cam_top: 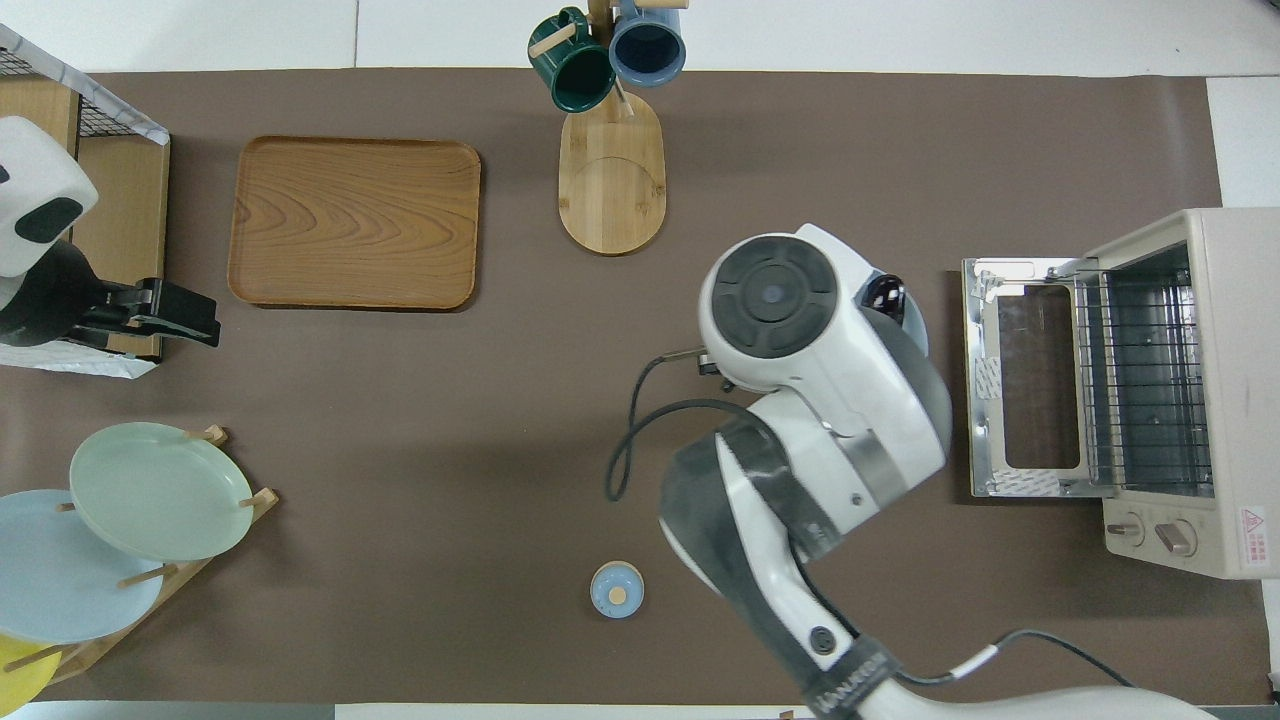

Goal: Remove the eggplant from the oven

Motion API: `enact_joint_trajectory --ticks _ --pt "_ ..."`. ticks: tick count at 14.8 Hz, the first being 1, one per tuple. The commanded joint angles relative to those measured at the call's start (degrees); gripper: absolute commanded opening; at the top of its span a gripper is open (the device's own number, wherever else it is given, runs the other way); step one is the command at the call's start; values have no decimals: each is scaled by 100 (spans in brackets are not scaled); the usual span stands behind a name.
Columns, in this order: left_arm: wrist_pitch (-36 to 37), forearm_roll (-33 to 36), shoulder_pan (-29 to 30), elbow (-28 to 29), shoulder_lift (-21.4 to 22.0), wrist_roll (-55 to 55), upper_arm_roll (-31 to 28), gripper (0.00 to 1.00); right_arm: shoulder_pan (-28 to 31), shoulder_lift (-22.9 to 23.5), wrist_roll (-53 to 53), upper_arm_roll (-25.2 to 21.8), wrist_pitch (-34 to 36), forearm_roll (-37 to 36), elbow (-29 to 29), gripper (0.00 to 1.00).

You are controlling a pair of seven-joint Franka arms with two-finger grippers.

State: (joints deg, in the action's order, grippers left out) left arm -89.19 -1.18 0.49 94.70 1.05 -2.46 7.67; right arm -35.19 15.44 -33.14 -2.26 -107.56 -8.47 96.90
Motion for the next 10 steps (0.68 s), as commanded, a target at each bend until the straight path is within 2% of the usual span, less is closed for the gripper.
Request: enact_joint_trajectory --ticks 1,3,6,7,8,10 --pt "-55 -49 83 101 106 -8 33 100 -505 1617 -1120 -20 307 318 -1847 0" --pt "-125 -58 83 93 106 -17 33 100 -611 1769 -1510 -12 -376 739 -1877 0" --pt "-177 -58 144 84 106 9 24 100 -761 1717 -1563 -3 -704 829 -1456 0" --pt "-204 -58 249 84 106 0 24 100 -709 1673 -1529 6 -792 838 -1298 12" --pt "-239 -58 267 92 106 0 24 100 -639 1664 -1485 15 -792 838 -1279 32" --pt "-292 -58 311 136 106 0 24 100 -621 1638 -1275 15 -496 759 -1471 46"
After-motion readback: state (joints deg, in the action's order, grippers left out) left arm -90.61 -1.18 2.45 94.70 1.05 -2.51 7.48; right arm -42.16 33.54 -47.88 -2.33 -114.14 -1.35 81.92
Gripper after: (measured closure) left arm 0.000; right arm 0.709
